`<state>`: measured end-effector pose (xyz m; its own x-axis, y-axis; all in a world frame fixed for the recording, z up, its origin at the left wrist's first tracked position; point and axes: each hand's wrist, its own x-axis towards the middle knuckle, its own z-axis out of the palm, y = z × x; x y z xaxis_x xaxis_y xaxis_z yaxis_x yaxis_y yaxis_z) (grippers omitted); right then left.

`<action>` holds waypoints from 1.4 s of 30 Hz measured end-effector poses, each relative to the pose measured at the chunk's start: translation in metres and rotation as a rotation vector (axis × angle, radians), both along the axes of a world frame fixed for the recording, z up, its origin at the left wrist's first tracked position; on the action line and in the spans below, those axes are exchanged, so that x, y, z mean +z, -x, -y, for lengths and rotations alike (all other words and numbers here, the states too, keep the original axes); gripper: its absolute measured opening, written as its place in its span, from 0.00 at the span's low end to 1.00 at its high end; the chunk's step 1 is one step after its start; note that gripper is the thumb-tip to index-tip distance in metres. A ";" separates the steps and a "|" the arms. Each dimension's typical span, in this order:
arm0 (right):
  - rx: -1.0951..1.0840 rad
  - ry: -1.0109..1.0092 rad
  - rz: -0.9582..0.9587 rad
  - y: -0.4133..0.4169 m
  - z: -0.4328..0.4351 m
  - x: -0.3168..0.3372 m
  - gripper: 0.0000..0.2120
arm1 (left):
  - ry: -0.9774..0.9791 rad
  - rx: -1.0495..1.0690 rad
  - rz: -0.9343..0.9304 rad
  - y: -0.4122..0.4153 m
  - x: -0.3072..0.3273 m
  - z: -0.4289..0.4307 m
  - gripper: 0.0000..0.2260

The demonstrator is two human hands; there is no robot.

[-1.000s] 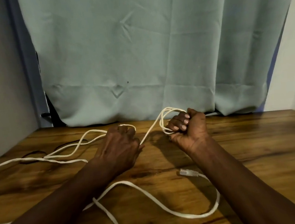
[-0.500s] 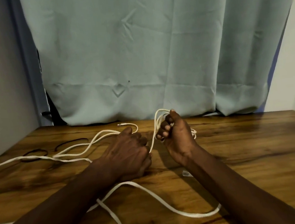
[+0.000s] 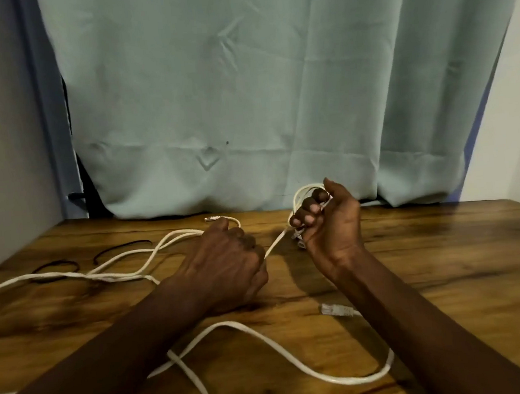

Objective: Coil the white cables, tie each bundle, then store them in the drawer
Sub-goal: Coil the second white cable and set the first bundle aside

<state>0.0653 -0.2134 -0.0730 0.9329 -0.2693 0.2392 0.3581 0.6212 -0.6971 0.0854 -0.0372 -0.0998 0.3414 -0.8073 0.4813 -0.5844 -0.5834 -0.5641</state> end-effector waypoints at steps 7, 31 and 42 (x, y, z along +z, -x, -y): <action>-0.402 1.427 0.198 0.002 -0.008 -0.028 0.35 | 0.208 -0.261 -0.177 0.015 0.001 0.004 0.13; 0.353 0.458 -0.200 0.006 -0.022 -0.020 0.29 | 1.096 -0.365 -1.322 0.005 0.013 -0.006 0.11; 0.462 0.513 -0.250 0.009 -0.023 -0.012 0.24 | 1.219 -0.476 -1.910 -0.011 0.012 -0.017 0.10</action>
<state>0.0559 -0.1907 -0.0853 0.9674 0.2530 -0.0049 -0.0687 0.2440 -0.9673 0.0965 -0.0202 -0.0876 0.7731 -0.6255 0.1052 0.0161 0.1852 0.9826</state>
